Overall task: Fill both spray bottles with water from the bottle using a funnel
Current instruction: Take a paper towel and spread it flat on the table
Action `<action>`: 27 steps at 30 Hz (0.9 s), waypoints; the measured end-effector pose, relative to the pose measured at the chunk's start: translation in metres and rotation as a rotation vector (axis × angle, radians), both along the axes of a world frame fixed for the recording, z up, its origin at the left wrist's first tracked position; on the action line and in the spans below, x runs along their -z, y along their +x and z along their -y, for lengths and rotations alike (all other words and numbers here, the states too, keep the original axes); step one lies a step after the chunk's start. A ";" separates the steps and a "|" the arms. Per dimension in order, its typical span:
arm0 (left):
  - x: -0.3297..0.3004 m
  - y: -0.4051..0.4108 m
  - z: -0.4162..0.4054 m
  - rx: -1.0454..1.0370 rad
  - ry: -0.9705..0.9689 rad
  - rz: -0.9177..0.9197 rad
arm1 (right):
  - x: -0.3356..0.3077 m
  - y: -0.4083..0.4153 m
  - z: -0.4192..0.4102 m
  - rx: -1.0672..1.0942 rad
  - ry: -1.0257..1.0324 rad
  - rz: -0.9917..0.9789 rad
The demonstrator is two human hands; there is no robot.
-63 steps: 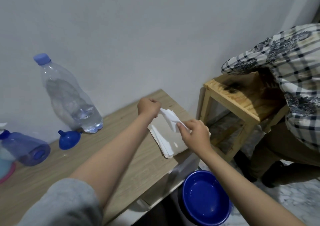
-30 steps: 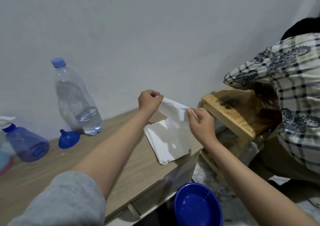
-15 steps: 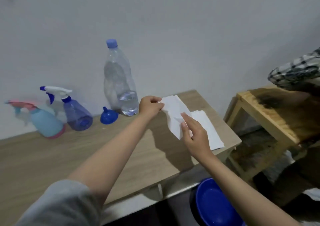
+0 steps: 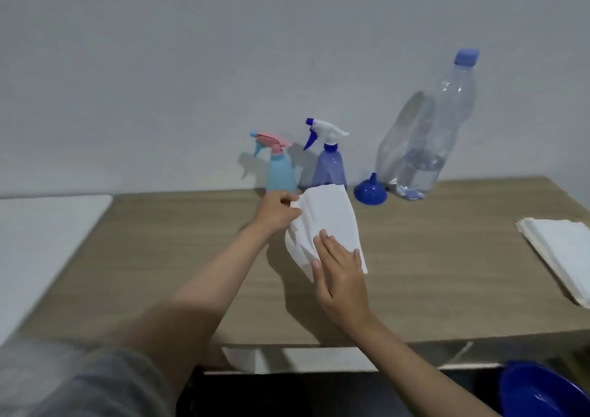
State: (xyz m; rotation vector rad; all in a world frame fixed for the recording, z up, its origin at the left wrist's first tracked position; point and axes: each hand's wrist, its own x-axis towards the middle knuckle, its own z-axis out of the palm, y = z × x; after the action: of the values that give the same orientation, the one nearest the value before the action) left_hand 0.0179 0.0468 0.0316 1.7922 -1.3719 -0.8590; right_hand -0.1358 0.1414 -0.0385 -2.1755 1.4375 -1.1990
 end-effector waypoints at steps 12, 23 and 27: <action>0.032 0.213 -0.045 -0.069 0.107 0.052 | 0.009 0.201 -0.014 -0.102 0.160 -0.140; 0.067 0.264 -0.076 0.126 0.035 0.566 | 0.020 0.243 0.001 -0.197 0.297 -0.211; 0.079 0.273 -0.086 0.387 0.198 0.744 | 0.036 0.250 0.029 -0.303 0.390 -0.519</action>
State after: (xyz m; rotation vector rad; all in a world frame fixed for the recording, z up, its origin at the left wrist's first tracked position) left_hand 0.2914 0.1324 -0.0473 2.1476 -2.2238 -0.5323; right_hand 0.1143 0.1125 -0.0743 -2.3871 1.3008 -0.2286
